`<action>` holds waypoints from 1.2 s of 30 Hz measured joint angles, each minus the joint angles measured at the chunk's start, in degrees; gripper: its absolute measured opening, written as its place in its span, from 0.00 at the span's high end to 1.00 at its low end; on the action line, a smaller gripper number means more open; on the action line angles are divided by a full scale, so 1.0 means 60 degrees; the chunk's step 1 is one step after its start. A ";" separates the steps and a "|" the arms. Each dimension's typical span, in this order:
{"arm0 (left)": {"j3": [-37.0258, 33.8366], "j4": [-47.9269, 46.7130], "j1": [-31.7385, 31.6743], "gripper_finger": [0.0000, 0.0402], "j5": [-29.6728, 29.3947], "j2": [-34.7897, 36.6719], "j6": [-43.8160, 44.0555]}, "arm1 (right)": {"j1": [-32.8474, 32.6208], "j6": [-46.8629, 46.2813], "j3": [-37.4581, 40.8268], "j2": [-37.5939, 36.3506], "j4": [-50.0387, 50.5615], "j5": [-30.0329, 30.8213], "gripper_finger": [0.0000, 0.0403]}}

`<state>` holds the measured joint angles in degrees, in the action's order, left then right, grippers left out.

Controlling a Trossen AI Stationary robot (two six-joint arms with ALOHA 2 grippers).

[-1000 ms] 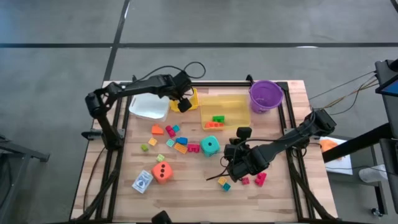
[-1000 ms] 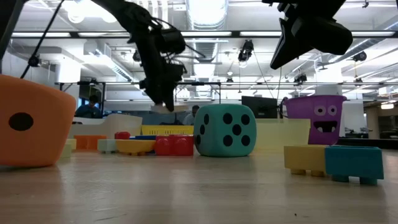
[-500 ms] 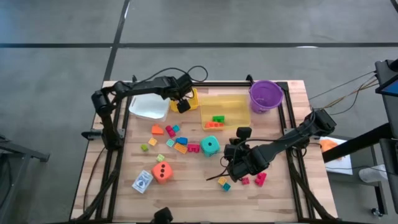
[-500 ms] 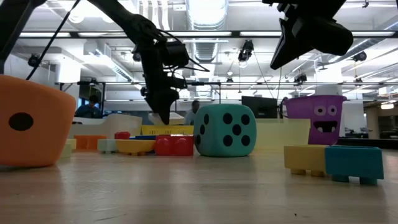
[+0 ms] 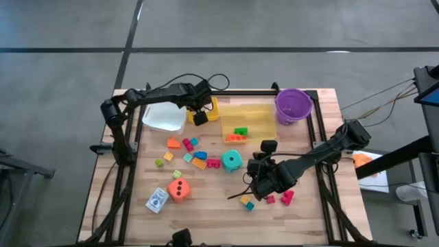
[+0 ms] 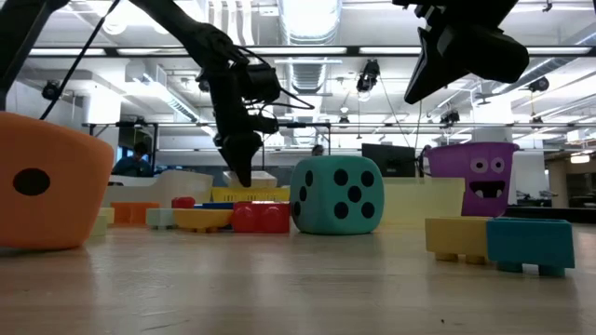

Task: Pick & Place Toys
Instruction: Put the yellow deck of cards into the yellow basket

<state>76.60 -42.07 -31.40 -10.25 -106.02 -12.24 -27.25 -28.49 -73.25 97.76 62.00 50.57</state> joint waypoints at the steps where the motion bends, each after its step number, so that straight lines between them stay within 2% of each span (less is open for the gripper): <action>1: 0.0000 0.0005 -0.0015 0.27 0.0006 0.0000 -0.0029 | 0.0000 0.0001 0.0000 0.0000 0.0002 0.0000 0.98; 16: -0.0038 -0.0238 -0.0033 0.27 0.0497 -0.0004 -0.0196 | 0.0000 0.0033 0.0000 0.0000 0.0004 0.0002 0.98; 29: -0.0631 -0.0130 0.0036 0.27 0.0640 -0.0062 0.0006 | 0.0001 0.0033 0.0000 0.0000 0.0007 0.0000 0.98; 36: -0.0637 -0.0158 0.0141 0.27 0.1274 -0.0062 -0.0110 | -0.0001 0.0033 0.0000 0.0000 0.0011 0.0002 0.98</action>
<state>72.77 -43.02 -30.55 -2.61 -106.39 -12.90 -27.26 -28.29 -73.25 97.76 62.06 50.58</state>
